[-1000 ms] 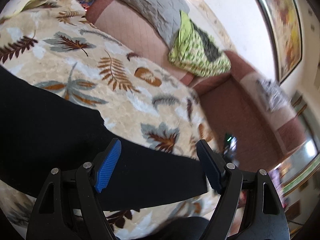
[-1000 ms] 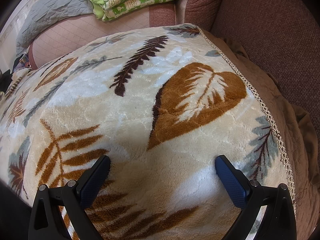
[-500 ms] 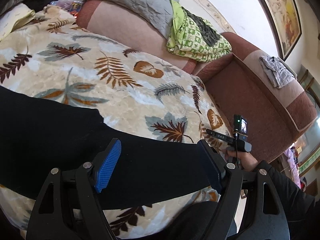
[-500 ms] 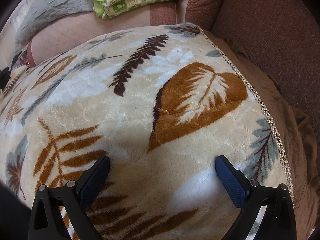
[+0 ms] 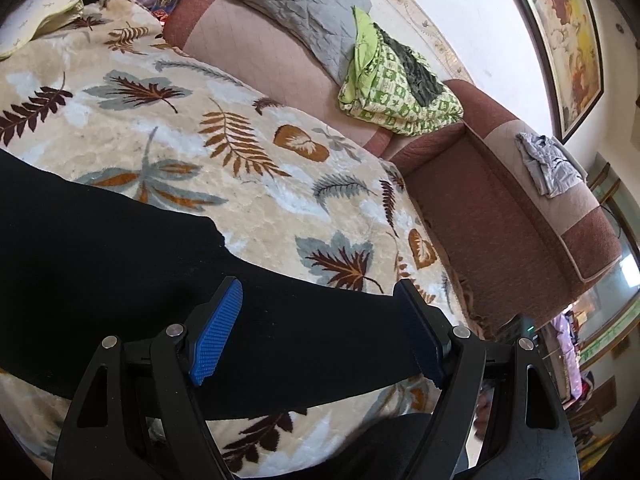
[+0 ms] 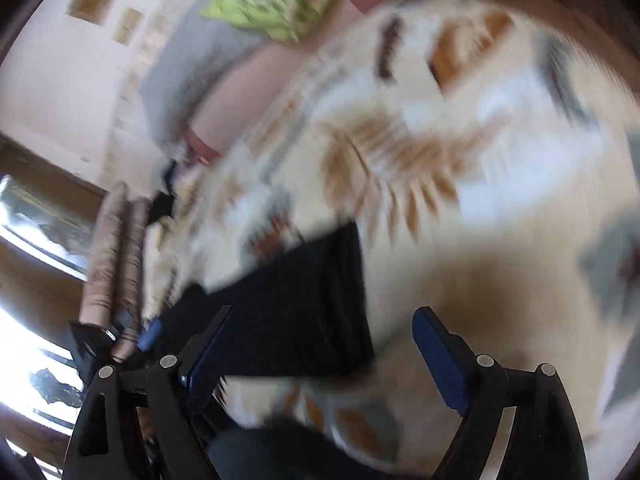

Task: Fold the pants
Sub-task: 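Grasp the end of the black pants with the right gripper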

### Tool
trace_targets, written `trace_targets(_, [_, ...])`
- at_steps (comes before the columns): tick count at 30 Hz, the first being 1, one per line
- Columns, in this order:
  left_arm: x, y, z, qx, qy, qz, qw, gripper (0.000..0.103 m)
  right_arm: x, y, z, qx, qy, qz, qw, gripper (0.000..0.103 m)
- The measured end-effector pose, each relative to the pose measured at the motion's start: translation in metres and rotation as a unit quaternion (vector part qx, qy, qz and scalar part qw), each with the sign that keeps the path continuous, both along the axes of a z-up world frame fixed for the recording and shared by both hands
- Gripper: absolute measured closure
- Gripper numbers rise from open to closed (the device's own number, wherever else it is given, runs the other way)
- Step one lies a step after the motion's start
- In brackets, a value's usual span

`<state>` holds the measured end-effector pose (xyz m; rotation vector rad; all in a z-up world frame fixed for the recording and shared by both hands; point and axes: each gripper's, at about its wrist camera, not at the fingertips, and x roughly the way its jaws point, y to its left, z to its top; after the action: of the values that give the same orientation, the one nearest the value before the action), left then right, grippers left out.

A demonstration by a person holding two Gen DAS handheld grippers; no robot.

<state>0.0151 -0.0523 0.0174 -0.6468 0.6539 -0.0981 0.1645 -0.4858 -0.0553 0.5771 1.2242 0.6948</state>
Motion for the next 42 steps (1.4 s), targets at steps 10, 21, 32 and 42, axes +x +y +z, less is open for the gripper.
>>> trace_targets(10, [-0.003,0.01,-0.003,-0.025,-0.005,0.012,0.9996,0.025,0.007,0.02,-0.022,0.143,0.074,-0.016,0.987,0.009])
trace_targets(21, [-0.007,0.013,-0.002,-0.02,-0.015,0.024,0.9994,0.025,-0.007,-0.007,-0.05,0.137,0.086,-0.051,0.986,0.092])
trace_targets(32, [-0.079,0.087,0.005,-0.027,-0.009,0.245,0.9692,0.025,-0.02,0.067,0.053,0.158,-0.04,0.028,0.986,0.094])
trace_targets(42, [-0.087,0.106,-0.009,-0.048,-0.023,0.246,0.9678,0.025,-0.059,0.28,0.057,0.159,-0.015,0.214,0.964,0.094])
